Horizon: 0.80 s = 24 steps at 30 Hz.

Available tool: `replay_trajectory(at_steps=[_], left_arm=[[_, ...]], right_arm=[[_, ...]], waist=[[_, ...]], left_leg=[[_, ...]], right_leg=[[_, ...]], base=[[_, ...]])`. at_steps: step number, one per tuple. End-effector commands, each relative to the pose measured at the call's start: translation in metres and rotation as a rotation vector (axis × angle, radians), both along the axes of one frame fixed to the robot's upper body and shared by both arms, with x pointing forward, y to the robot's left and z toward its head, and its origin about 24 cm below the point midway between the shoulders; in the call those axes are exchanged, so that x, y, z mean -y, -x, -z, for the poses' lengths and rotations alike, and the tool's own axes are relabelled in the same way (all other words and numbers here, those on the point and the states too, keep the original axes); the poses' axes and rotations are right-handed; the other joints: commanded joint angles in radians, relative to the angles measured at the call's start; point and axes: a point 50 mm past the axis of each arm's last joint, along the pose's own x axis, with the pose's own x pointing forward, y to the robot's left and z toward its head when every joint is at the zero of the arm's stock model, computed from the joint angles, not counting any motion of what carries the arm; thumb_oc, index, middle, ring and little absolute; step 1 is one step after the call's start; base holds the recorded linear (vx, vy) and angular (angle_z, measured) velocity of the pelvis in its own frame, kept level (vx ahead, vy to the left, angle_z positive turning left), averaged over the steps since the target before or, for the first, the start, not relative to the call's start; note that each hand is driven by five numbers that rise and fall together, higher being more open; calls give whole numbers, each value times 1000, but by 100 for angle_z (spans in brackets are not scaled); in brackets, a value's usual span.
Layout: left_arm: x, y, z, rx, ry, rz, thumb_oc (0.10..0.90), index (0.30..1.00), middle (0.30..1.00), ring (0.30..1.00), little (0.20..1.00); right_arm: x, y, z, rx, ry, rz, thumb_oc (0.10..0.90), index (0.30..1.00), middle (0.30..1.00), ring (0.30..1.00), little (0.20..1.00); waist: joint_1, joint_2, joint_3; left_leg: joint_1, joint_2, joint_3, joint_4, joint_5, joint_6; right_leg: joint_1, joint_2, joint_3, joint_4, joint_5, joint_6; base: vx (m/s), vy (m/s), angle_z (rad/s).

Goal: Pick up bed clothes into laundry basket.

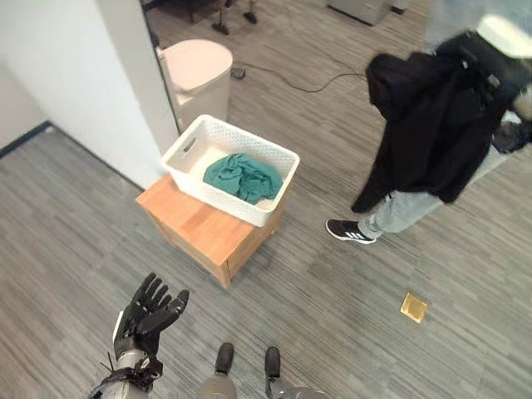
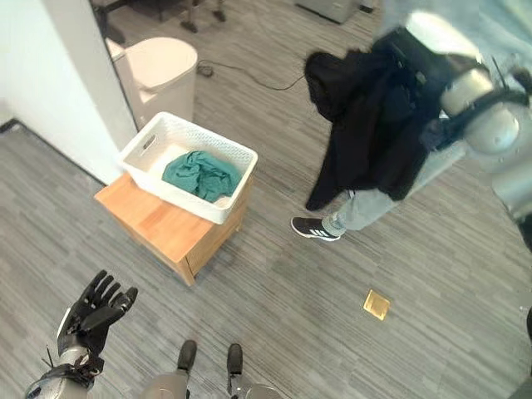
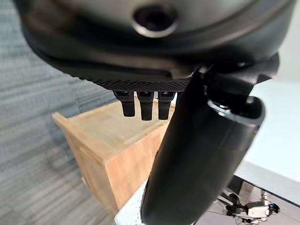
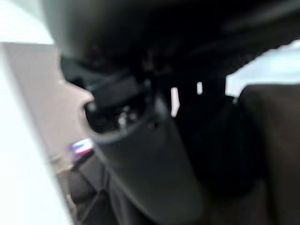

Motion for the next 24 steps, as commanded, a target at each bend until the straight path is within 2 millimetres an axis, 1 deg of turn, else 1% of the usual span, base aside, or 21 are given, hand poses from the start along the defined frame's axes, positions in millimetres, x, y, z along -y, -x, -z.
replay_trajectory(at_steps=[1,2,3,8,9,10,11,12,13,14,15,17,18,19,20,21,22,23,24], left_arm=[[-17,-24,-59,258,-151,81,800,900,900,900,900],[-18,-24,-58,247,-165,85,800,900,900,900,900],[-17,-24,-58,249,-158,84,800,900,900,900,900],[-17,-24,-58,250,-157,84,800,900,900,900,900],[-16,-24,-58,247,-165,97,800,900,900,900,900],[-8,-27,-63,247,-207,166,800,900,900,900,900],[-4,-28,-62,254,-181,176,800,900,900,900,900],[14,-32,-61,268,-135,249,800,900,900,900,900],[14,-33,-61,269,-133,249,800,900,900,900,900],[25,-32,-60,259,-127,314,800,900,900,900,900],[31,-33,-59,255,-119,346,800,900,900,900,900],[33,-33,-57,232,-137,384,800,900,900,900,900],[35,-32,-55,223,-133,392,800,900,900,900,900],[35,-33,-55,223,-133,392,800,900,900,900,900],[37,-33,-53,214,-130,405,800,900,900,900,900],[37,-33,-53,214,-130,405,800,900,900,900,900],[38,-33,-50,198,-136,415,800,900,900,900,900],[35,-32,-50,190,-145,412,800,900,900,900,900],[32,-32,-50,186,-157,404,800,900,900,900,900]], right_arm=[[11,24,-79,312,-25,98,400,300,300,300,300],[8,22,-86,335,-13,114,400,300,300,300,300],[6,22,-89,338,-7,113,400,300,300,300,300],[6,22,-89,339,-6,113,400,300,300,300,300],[5,21,-93,354,18,135,400,300,300,300,300],[5,24,-112,401,181,260,400,300,300,300,300],[4,25,-117,419,196,277,400,300,300,300,300],[-2,28,-129,470,234,301,400,300,300,300,300],[-2,28,-130,471,236,301,400,300,300,300,300],[-11,27,-135,487,277,303,400,300,300,300,300],[-16,26,-137,490,308,307,400,300,300,300,300],[-24,26,-141,509,340,311,400,300,300,300,300],[-25,27,-144,521,334,312,400,300,300,300,300],[-25,27,-144,522,334,312,400,300,300,300,300],[-30,29,-149,543,328,304,400,300,300,300,300],[-30,29,-149,543,328,304,400,300,300,300,300],[-32,32,-156,578,324,315,400,300,300,300,300],[-31,36,-162,601,326,331,400,300,300,300,300],[-29,38,-165,612,323,346,400,300,300,300,300]], waist=[[3,-13,-38],[17,-24,-15],[14,-17,-14],[14,-16,-14],[27,-30,3],[39,-41,35],[39,-38,43],[40,-33,64],[41,-32,64],[42,-42,75],[42,-47,80],[36,-81,82],[34,-89,80],[33,-90,79],[29,-105,79],[29,-105,78],[22,-131,80],[18,-149,77],[13,-161,75]], left_leg=[[-25,-22,8,14,-33,9],[-40,-23,1,26,-34,11],[-42,-23,0,29,-36,11],[-42,-23,0,29,-36,11],[-58,-25,-8,37,-38,13],[-95,-29,-24,39,-34,12],[-103,-28,-26,38,-31,11],[-124,-29,-33,37,-27,8],[-125,-29,-32,37,-27,8],[-132,-30,-31,37,-26,7],[-135,-30,-30,37,-27,7],[-143,-29,-30,36,-27,5],[-146,-29,-30,35,-26,4],[-147,-29,-30,36,-26,4],[-149,-28,-29,34,-27,4],[-150,-28,-29,34,-27,4],[-153,-30,-34,33,-26,2],[-154,-31,-37,32,-28,1],[-156,-31,-40,32,-29,0]], right_leg=[[-17,-14,16,129,-204,85],[-28,-15,9,135,-201,83],[-29,-15,9,136,-202,83],[-29,-15,9,136,-202,83],[-36,-17,4,137,-201,83],[-64,-29,-8,136,-200,86],[-72,-30,-12,135,-197,87],[-95,-30,-11,135,-193,89],[-96,-30,-11,135,-193,89],[-104,-30,-10,136,-190,91],[-109,-30,-10,136,-188,92],[-115,-30,-9,134,-186,95],[-117,-31,-9,132,-184,96],[-118,-31,-9,132,-184,96],[-120,-32,-9,130,-183,97],[-121,-32,-9,130,-183,97],[-122,-33,-7,128,-182,99],[-123,-33,-8,125,-182,99],[-124,-34,-9,123,-182,100]], base=[[-60,-29,11],[-31,-14,19],[-30,-14,19],[0,0,6],[17,57,0],[8,61,-3],[14,84,22],[-6,25,26],[15,38,28],[20,23,6],[27,30,-2],[0,0,0],[0,0,0],[0,0,0],[0,0,0],[0,0,0],[24,10,3],[33,12,4],[34,15,4]])
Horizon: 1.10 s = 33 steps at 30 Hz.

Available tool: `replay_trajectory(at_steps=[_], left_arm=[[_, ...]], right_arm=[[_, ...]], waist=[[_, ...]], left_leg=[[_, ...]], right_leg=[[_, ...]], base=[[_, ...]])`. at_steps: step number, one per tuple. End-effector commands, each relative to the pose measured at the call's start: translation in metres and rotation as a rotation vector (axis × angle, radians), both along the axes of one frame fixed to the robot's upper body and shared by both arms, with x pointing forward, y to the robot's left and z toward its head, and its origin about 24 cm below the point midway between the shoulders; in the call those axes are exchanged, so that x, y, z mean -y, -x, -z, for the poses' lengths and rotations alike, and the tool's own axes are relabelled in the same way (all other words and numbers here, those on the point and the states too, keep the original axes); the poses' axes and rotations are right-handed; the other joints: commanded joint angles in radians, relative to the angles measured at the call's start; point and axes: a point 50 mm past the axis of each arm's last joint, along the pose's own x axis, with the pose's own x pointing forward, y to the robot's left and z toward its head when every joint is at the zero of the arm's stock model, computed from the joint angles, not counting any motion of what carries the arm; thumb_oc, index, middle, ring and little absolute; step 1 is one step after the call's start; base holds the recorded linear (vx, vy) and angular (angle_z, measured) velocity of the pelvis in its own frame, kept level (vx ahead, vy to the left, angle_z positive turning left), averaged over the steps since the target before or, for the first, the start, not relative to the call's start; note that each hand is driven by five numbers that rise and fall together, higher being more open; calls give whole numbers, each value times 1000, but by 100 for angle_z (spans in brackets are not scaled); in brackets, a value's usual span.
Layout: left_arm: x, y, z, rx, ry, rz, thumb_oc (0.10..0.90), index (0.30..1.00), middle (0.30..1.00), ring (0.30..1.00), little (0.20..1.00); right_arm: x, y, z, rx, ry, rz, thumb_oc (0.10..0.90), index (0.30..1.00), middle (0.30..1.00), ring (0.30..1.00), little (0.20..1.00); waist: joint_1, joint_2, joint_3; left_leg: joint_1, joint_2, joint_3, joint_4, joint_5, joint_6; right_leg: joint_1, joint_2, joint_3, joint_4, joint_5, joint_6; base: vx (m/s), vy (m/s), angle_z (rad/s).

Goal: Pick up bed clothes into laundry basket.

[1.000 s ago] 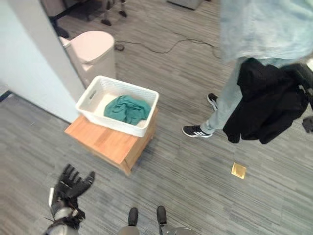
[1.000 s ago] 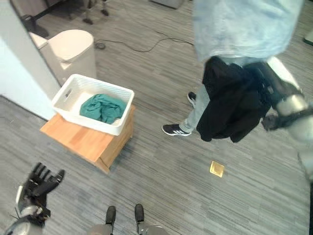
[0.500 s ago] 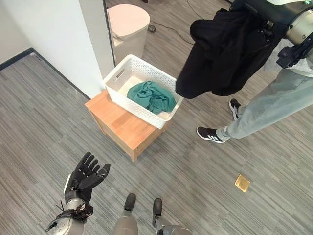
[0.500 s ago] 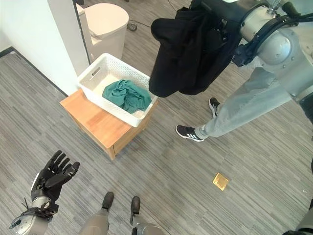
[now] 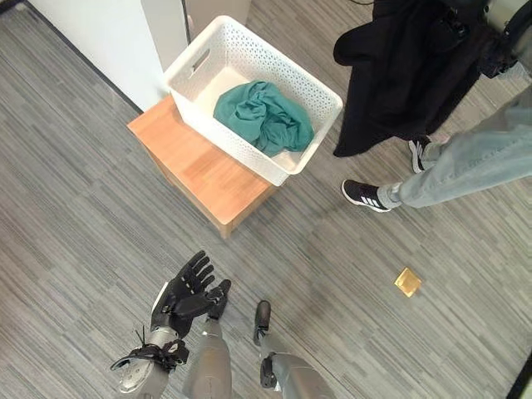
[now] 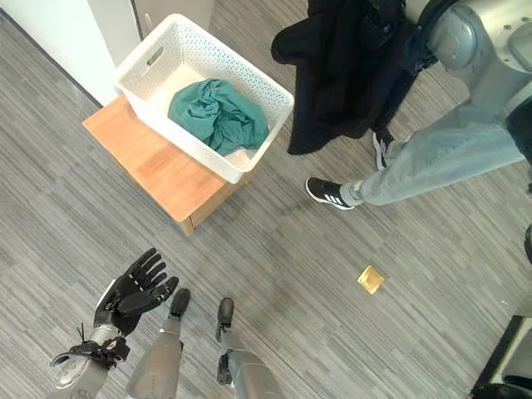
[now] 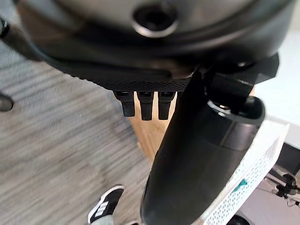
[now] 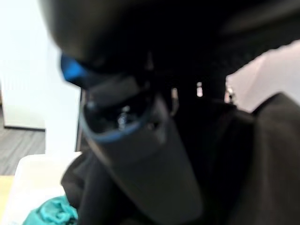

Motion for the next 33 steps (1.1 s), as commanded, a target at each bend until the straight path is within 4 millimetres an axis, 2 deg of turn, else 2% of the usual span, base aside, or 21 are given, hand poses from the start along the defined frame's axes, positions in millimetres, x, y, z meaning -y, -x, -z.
replay_trajectory(at_steps=[1,3,4,5,6,10,16,18,20,25,27,32,33], left_arm=[[-21,2,-35,133,-132,56,800,900,900,900,900],[-30,5,-35,118,-168,33,800,900,900,900,900],[-30,5,-35,118,-168,32,800,900,900,900,900],[-41,10,-32,93,-208,-1,800,900,900,900,900],[-47,13,-32,81,-239,-21,800,900,900,900,900],[-51,14,-33,83,-264,-33,800,900,900,900,900],[-45,7,-38,125,-255,-44,800,900,900,900,900],[-44,5,-40,137,-258,-49,800,900,900,900,900],[-38,4,-35,129,-242,-46,800,900,900,900,900],[-30,-1,-32,128,-239,-27,800,900,900,900,900],[-22,-5,-32,139,-218,-16,800,900,900,900,900],[-15,-8,-30,142,-206,-4,800,900,900,900,900],[-14,-9,-29,138,-202,-7,800,900,900,900,900]], right_arm=[[18,60,-109,466,-119,93,400,300,300,300,300],[25,63,-113,495,-115,140,400,300,300,300,300],[24,63,-113,495,-115,139,400,300,300,300,300],[26,65,-119,522,-96,176,400,300,300,300,300],[26,71,-125,556,-99,182,400,300,300,300,300],[24,79,-134,604,-124,175,400,300,300,300,300],[21,92,-148,675,-206,113,400,300,300,300,300],[19,96,-152,700,-226,88,400,300,300,300,300],[20,99,-155,718,-275,66,400,300,300,300,300],[18,95,-154,708,-309,48,400,300,300,300,300],[15,92,-154,708,-335,35,400,300,300,300,300],[14,88,-152,698,-358,30,400,300,300,300,300],[16,86,-151,697,-378,39,400,300,300,300,300]], waist=[[-16,-76,-69],[-22,-106,-74],[-24,-107,-76],[-35,-142,-87],[-42,-159,-94],[-55,-172,-103],[-51,-160,-97],[-45,-158,-89],[-26,-144,-68],[2,-133,-39],[24,-115,-14],[45,-96,5],[57,-83,15]], left_leg=[[36,-16,15,-69,-4,2],[34,-15,15,-71,-6,0],[33,-16,15,-71,-6,0],[34,-17,13,-73,-10,-1],[35,-17,12,-74,-13,-1],[33,-16,6,-73,-17,-3],[23,-18,-1,-69,-20,-5],[14,-18,-6,-68,-20,-7],[0,-18,-13,-69,-15,-10],[-15,-16,-24,-67,-7,-15],[-26,-17,-35,-70,0,-20],[-35,-16,-45,-69,5,-24],[-37,-17,-52,-71,9,-26]], right_leg=[[0,-22,37,121,-196,94],[1,-23,37,117,-195,96],[0,-24,37,116,-195,96],[3,-25,35,110,-194,100],[6,-26,35,106,-194,101],[7,-29,34,103,-194,103],[2,-30,32,99,-193,103],[-4,-32,29,98,-193,103],[-16,-33,20,98,-189,104],[-25,-33,11,101,-187,102],[-34,-30,1,105,-191,99],[-41,-30,-9,107,-192,96],[-45,-30,-16,113,-195,95]], base=[[34,16,4],[32,7,3],[52,6,5],[63,4,7],[62,4,5],[33,-1,3],[9,-8,6],[0,-33,6],[-6,-29,8],[-7,-31,10],[-9,-32,3],[-12,-27,13],[-23,-42,16]])
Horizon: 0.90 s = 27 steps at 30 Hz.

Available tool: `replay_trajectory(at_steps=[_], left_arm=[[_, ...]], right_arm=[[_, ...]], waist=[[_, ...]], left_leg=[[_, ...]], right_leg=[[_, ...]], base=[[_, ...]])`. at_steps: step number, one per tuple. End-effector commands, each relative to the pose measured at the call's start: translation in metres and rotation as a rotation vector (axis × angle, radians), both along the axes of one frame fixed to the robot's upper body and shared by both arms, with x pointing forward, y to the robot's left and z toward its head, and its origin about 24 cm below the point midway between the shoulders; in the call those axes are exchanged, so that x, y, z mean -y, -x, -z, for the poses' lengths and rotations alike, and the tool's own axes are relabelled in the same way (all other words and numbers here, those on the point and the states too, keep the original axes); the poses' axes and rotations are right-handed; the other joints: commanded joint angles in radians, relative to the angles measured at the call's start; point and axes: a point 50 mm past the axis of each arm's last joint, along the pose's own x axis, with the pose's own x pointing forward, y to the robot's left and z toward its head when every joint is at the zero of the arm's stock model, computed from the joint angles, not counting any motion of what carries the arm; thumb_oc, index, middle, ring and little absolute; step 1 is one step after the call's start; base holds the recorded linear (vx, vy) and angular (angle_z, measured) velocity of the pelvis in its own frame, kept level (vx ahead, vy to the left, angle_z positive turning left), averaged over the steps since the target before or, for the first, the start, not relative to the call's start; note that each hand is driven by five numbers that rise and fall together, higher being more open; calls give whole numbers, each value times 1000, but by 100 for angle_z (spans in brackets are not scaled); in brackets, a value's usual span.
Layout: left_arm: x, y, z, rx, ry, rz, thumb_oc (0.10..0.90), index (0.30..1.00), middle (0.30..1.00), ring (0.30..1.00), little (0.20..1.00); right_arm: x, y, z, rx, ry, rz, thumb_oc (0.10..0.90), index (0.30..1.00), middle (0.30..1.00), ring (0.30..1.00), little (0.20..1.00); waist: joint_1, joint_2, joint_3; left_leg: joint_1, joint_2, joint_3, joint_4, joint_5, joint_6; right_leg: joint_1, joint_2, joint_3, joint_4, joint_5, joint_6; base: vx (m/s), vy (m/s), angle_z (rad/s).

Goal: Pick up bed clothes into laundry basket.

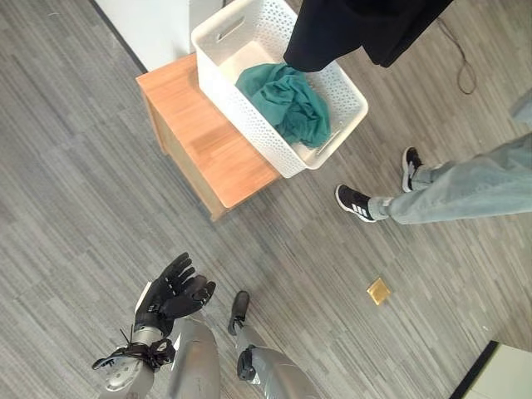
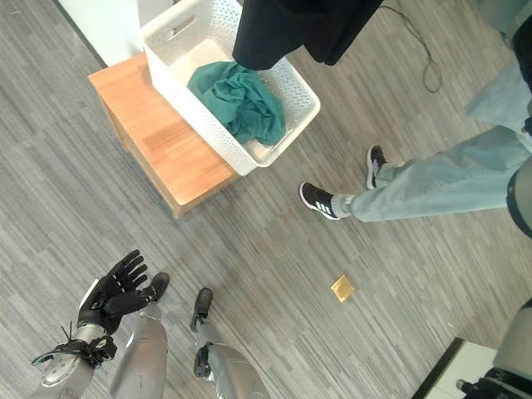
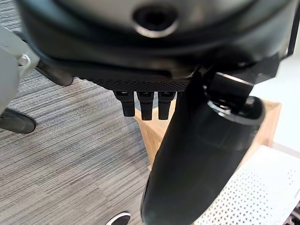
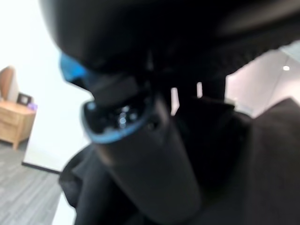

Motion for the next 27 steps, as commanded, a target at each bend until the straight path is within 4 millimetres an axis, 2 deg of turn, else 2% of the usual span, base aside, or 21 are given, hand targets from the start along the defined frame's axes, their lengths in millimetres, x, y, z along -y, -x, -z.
replay_trajectory(at_steps=[1,3,4,5,8,18,19,20,21,22,27], left_arm=[[7,-13,-32,180,-33,62,800,900,900,900,900],[10,-14,-31,183,-28,61,800,900,900,900,900],[10,-14,-31,183,-28,61,800,900,900,900,900],[13,-16,-31,190,-21,62,800,900,900,900,900],[14,-19,-37,216,-23,68,800,900,900,900,900],[13,-22,-46,258,-69,65,800,900,900,900,900],[17,-24,-47,270,-59,65,800,900,900,900,900],[17,-24,-47,270,-59,65,800,900,900,900,900],[19,-25,-46,272,-50,67,800,900,900,900,900],[18,-27,-46,275,-50,59,800,900,900,900,900],[13,-25,-44,258,-61,47,800,900,900,900,900]], right_arm=[[45,65,-76,343,-291,103,400,300,300,300,300],[47,66,-77,342,-323,86,400,300,300,300,300],[47,66,-77,342,-323,86,400,300,300,300,300],[50,65,-75,332,-345,85,400,300,300,300,300],[59,58,-67,309,-341,133,400,300,300,300,300],[79,62,-61,310,-350,169,400,300,300,300,300],[79,66,-64,312,-395,114,400,300,300,300,300],[79,66,-64,312,-395,114,400,300,300,300,300],[76,65,-64,300,-408,79,800,900,900,900,900],[71,62,-63,256,-423,26,800,900,900,900,900],[70,68,-68,284,-432,0,800,900,900,900,900]], waist=[[22,39,11],[34,60,24],[34,60,24],[48,81,38],[64,99,65],[77,128,132],[81,151,143],[81,151,143],[83,159,146],[83,155,150],[67,132,141]], left_leg=[[111,-4,27,-159,19,0],[104,-5,19,-160,24,-4],[104,-5,19,-160,24,-4],[99,-6,13,-162,29,-7],[83,-8,4,-156,36,-12],[44,-11,-21,-145,50,-20],[35,-13,-23,-142,51,-20],[35,-13,-23,-142,51,-20],[32,-14,-23,-141,51,-20],[25,-12,-24,-141,54,-23],[38,-11,-19,-146,52,-23]], right_leg=[[30,-36,37,116,-197,98],[21,-36,32,124,-201,95],[21,-36,32,124,-201,95],[13,-34,28,128,-204,92],[-1,-33,16,142,-209,88],[-52,-31,-11,185,-218,83],[-62,-31,-12,187,-216,83],[-62,-31,-12,187,-216,83],[-64,-31,-12,185,-215,82],[-68,-31,-10,181,-213,83],[-59,-33,-9,179,-217,83]], base=[[-28,-34,9],[-21,-24,11],[-19,-30,14],[-20,-31,9],[-43,-45,11],[-36,-43,14],[-21,-17,5],[0,0,0],[0,0,0],[-32,-14,-3],[-3,4,-1]])
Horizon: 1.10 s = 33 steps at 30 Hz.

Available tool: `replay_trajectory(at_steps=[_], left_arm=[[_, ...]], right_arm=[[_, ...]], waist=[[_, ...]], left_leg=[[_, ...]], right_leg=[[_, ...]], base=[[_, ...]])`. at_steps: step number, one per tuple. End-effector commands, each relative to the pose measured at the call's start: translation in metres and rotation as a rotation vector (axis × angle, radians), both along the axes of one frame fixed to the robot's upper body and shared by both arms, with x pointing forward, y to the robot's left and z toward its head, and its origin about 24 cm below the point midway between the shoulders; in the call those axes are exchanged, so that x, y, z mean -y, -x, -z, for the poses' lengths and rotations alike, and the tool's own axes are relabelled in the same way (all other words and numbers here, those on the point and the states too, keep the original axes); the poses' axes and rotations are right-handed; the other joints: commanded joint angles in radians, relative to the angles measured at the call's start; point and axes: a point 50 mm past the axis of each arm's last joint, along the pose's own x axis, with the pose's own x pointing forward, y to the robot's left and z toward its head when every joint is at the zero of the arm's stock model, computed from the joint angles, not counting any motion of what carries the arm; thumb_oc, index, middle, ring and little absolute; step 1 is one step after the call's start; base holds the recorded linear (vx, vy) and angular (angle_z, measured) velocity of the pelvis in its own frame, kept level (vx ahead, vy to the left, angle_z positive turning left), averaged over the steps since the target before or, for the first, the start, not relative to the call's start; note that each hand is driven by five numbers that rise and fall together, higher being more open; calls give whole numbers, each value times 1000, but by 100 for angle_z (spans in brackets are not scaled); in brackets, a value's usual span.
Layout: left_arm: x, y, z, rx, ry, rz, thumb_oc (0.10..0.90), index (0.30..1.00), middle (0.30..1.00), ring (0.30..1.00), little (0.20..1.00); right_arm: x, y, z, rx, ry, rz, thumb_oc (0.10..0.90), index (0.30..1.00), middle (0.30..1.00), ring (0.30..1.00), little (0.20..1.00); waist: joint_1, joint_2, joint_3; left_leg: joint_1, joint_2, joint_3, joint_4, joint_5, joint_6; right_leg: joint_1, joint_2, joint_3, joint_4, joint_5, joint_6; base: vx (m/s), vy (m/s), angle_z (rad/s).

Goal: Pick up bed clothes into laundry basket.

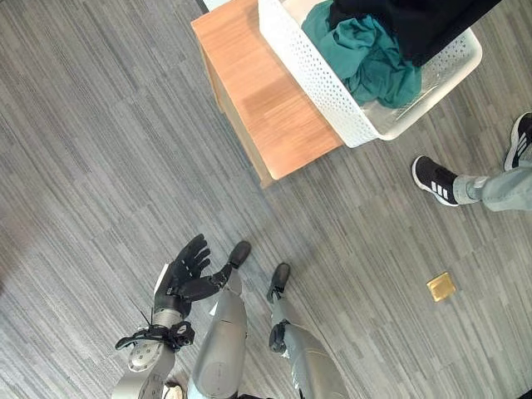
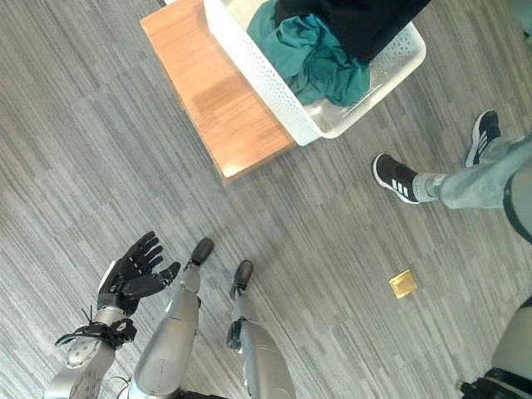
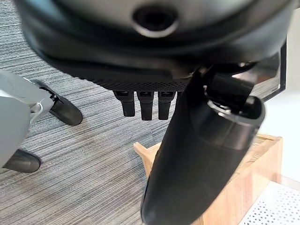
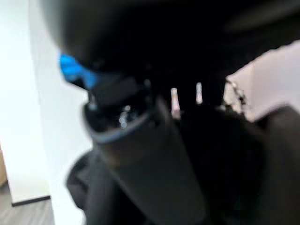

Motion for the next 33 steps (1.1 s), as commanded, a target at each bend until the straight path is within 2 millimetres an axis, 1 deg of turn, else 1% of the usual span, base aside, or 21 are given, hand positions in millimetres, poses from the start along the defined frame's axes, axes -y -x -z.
replay_trajectory(at_steps=[1,6,7,8,11,12,13,15,17,20,21,22,23,24,25,26,27,29,31,32,33], left_arm=[[-11,3,-30,147,-70,17,800,900,900,900,900],[-18,3,-32,147,-93,10,800,900,900,900,900],[-18,3,-32,147,-93,10,800,900,900,900,900],[-19,3,-32,148,-102,13,800,900,900,900,900],[-19,2,-33,148,-103,14,800,900,900,900,900],[-21,3,-34,149,-116,22,800,900,900,900,900],[-23,3,-34,150,-125,21,800,900,900,900,900],[-25,3,-35,152,-134,22,800,900,900,900,900],[-26,2,-34,145,-153,33,800,900,900,900,900],[-33,0,-39,152,-197,39,800,900,900,900,900],[-34,-1,-40,155,-207,42,800,900,900,900,900],[-34,-1,-39,153,-204,41,800,900,900,900,900],[-34,-3,-41,159,-206,40,800,900,900,900,900],[-28,-5,-39,163,-185,37,800,900,900,900,900],[-23,-7,-37,168,-159,25,800,900,900,900,900],[-22,-7,-37,168,-158,27,800,900,900,900,900],[-19,-7,-35,165,-131,19,800,900,900,900,900],[-12,-6,-29,153,-90,5,800,900,900,900,900],[-2,-5,-25,152,-34,-11,800,900,900,900,900],[10,-1,-16,137,41,-55,800,900,900,900,900],[-7,9,-13,115,14,-128,800,900,900,900,900]], right_arm=[[21,70,-68,323,-118,2,800,900,900,900,900],[19,74,-70,339,-106,-14,800,900,900,900,900],[19,74,-70,339,-106,-14,800,900,900,900,900],[19,74,-70,337,-99,-14,800,900,900,900,900],[19,75,-70,338,-99,-13,800,900,900,900,900],[18,74,-69,335,-82,-10,800,900,900,900,900],[18,73,-68,327,-68,-3,800,900,900,900,900],[18,74,-68,326,-61,-2,800,900,900,900,900],[17,75,-66,325,-44,-12,800,900,900,900,900],[17,76,-60,306,21,-21,800,900,900,900,900],[16,79,-58,306,37,-38,800,900,900,900,900],[15,80,-57,302,49,-54,800,900,900,900,900],[16,83,-53,303,65,-70,800,900,900,900,900],[12,94,-45,300,103,-155,800,900,900,900,900],[8,108,-35,292,139,-246,800,900,900,900,900],[9,109,-34,291,139,-244,800,900,900,900,900],[14,117,-30,298,125,-278,800,900,900,900,900],[34,123,-10,265,65,-300,800,900,900,900,900],[50,137,-3,284,9,-318,800,900,900,900,900],[58,129,14,227,-36,-346,800,900,900,900,900],[63,111,42,197,-104,-388,800,900,900,900,900]], waist=[[-3,-45,16],[-22,-71,-8],[-22,-71,-8],[-28,-83,-18],[-28,-83,-19],[-37,-97,-34],[-40,-103,-39],[-43,-107,-45],[-55,-110,-66],[-75,-127,-112],[-84,-128,-128],[-91,-122,-140],[-98,-115,-156],[-114,-82,-181],[-133,-37,-212],[-130,-36,-211],[-141,-16,-225],[-163,23,-248],[-191,95,-281],[-253,186,-322],[-321,168,-359]], left_leg=[[123,-6,59,-137,14,-2],[140,-2,65,-145,12,-1],[140,-2,65,-145,12,-1],[149,-1,68,-147,5,0],[145,-1,68,-146,9,1],[160,-1,69,-145,0,1],[164,-2,70,-146,0,1],[163,-1,69,-147,5,1],[185,0,74,-151,-2,2],[222,-1,88,-159,-6,7],[235,0,93,-162,-9,8],[249,-1,99,-162,-17,10],[261,-3,105,-164,-16,13],[290,-3,120,-166,-24,19],[321,-3,134,-167,-35,27],[322,-2,134,-168,-36,28],[335,-3,142,-168,-40,31],[369,-1,163,-168,-53,40],[393,-1,180,-169,-61,47],[411,0,204,-171,-59,53],[409,2,215,-171,-53,55]], right_leg=[[3,-36,48,178,-219,84],[16,-39,53,169,-212,86],[16,-39,53,169,-212,86],[23,-41,56,167,-215,87],[21,-41,56,165,-210,88],[33,-45,59,166,-216,89],[35,-46,59,166,-218,88],[36,-48,59,165,-214,89],[54,-51,64,169,-224,88],[84,-56,73,161,-218,92],[96,-57,76,159,-219,93],[108,-57,79,158,-224,93],[118,-59,81,152,-217,96],[143,-62,88,146,-213,101],[167,-64,101,143,-213,104],[169,-63,101,141,-211,105],[176,-66,107,139,-211,106],[200,-66,125,136,-208,110],[218,-69,143,130,-207,114],[226,-73,163,125,-193,120],[218,-70,174,123,-177,122]], base=[[0,0,0],[-3,2,-1],[-12,1,-9],[4,-4,-8],[-3,0,-1],[0,0,0],[-36,5,-2],[-23,5,-6],[-2,7,-2],[-12,15,-9],[18,15,-17],[30,22,-29],[40,63,-36],[55,81,-28],[61,68,-18],[65,43,-11],[31,32,-33],[44,56,-38],[54,72,-23],[13,86,-47],[-4,70,-46]])
